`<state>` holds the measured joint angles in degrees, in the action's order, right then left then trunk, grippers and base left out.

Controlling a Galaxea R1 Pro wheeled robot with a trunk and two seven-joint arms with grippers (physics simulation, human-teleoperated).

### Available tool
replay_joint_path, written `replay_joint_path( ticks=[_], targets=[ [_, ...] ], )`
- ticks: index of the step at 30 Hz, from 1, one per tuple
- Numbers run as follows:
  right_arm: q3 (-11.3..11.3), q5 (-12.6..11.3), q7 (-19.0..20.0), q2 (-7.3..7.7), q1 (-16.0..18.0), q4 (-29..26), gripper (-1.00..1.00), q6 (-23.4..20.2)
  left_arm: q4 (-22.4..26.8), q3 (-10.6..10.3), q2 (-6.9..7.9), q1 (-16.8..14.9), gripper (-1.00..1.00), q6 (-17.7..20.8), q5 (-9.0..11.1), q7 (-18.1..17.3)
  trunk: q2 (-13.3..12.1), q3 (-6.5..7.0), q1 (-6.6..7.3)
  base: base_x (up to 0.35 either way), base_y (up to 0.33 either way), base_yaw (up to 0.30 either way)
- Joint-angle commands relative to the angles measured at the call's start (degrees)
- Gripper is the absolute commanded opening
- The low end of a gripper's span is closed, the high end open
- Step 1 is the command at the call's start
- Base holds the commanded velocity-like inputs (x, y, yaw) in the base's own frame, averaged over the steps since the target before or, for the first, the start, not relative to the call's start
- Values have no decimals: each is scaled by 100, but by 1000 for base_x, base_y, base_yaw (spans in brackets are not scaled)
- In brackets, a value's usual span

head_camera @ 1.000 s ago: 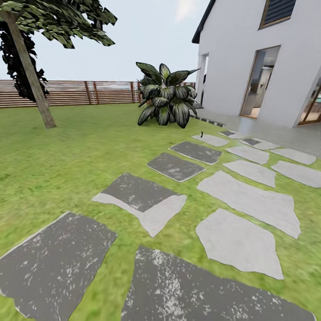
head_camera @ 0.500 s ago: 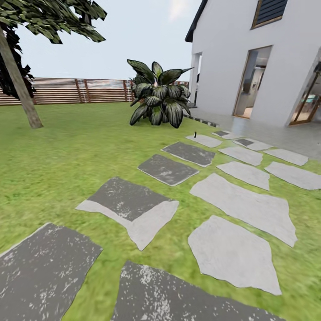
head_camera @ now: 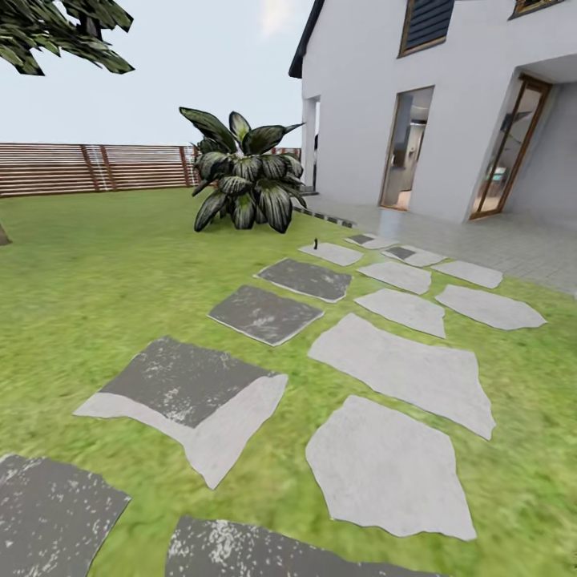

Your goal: In the garden, pick up the pesticide atomizer on the floor and spray pesticide onto both trees until each tree trunk is fully covered.

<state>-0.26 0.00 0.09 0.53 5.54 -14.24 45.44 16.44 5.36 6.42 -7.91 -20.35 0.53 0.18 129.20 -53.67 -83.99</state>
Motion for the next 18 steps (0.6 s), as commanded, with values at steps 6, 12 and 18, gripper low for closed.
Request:
replay_joint_path(
  ticks=[6,12,18],
  targets=[
    [0,0,0,-1,0,0,100,0,0,0,0,0,100,4,0,0,0,0,0,322,-107,-170],
    [0,0,-15,-1,0,0,100,0,0,0,0,0,100,4,-4,0,0,0,0,327,-103,-27],
    [-6,0,-17,-1,0,0,100,0,0,0,0,0,100,4,-1,0,0,0,0,328,-102,-2]
  ],
)
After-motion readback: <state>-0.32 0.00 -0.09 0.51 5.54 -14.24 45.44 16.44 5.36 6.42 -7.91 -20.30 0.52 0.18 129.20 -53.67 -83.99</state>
